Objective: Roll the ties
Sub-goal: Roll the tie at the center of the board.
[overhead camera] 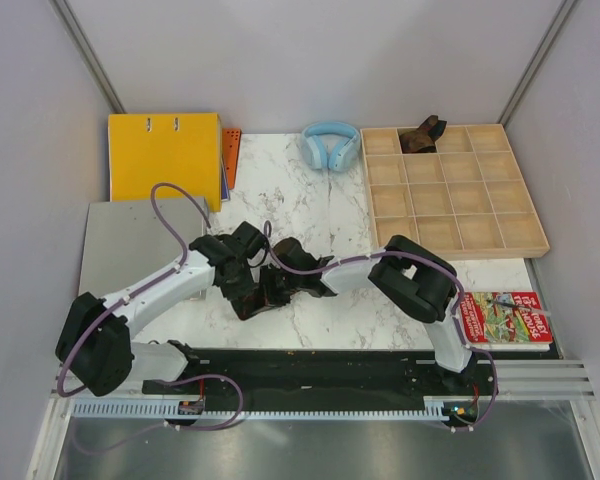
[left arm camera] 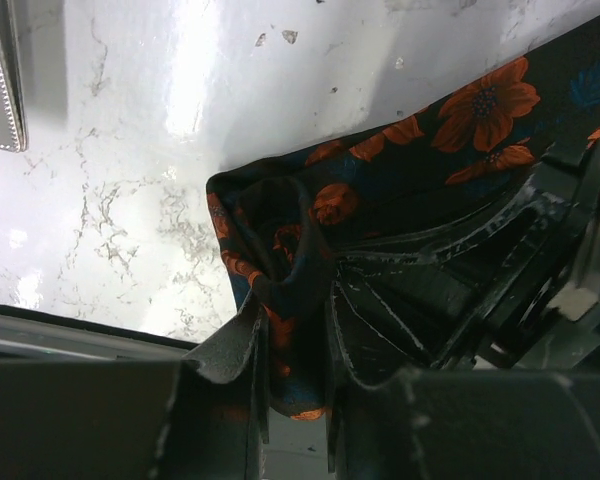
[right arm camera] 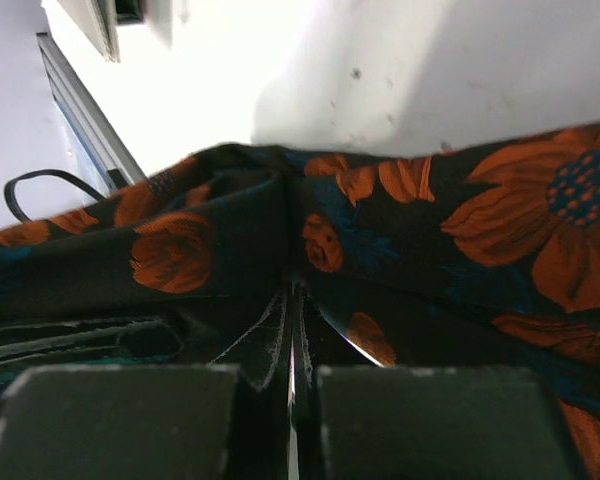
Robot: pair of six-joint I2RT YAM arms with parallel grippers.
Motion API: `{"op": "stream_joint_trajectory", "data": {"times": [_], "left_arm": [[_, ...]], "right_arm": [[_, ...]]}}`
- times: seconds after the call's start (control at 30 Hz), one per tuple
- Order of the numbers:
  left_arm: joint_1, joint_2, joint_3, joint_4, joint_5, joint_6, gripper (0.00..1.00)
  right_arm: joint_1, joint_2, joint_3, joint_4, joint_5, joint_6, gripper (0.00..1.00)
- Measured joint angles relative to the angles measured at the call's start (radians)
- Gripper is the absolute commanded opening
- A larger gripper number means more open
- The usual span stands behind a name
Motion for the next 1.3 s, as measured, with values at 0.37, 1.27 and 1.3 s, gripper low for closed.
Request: {"op": "stream_joint_trajectory", "data": {"times": [0.37, 1.27, 1.3], "left_arm": [[-0.036, 0.156, 0.073, 0.0, -0.026, 0.026, 0.11], [-0.138, 0.314, 0.218, -0.05, -0.102, 0.059, 0.68], [-0.139, 0.31, 0.226, -0.051, -0.102, 0.059, 0.69]], "right_arm": [[0.006, -0.002, -0.027, -0.018, -0.014, 0.023, 0.0], [-0.073, -0.369, -0.345, -0.272, 0.104, -0.153, 0.02], [-0.077, -0.384, -0.353, -0.282, 0.109, -0.155, 0.02]]}}
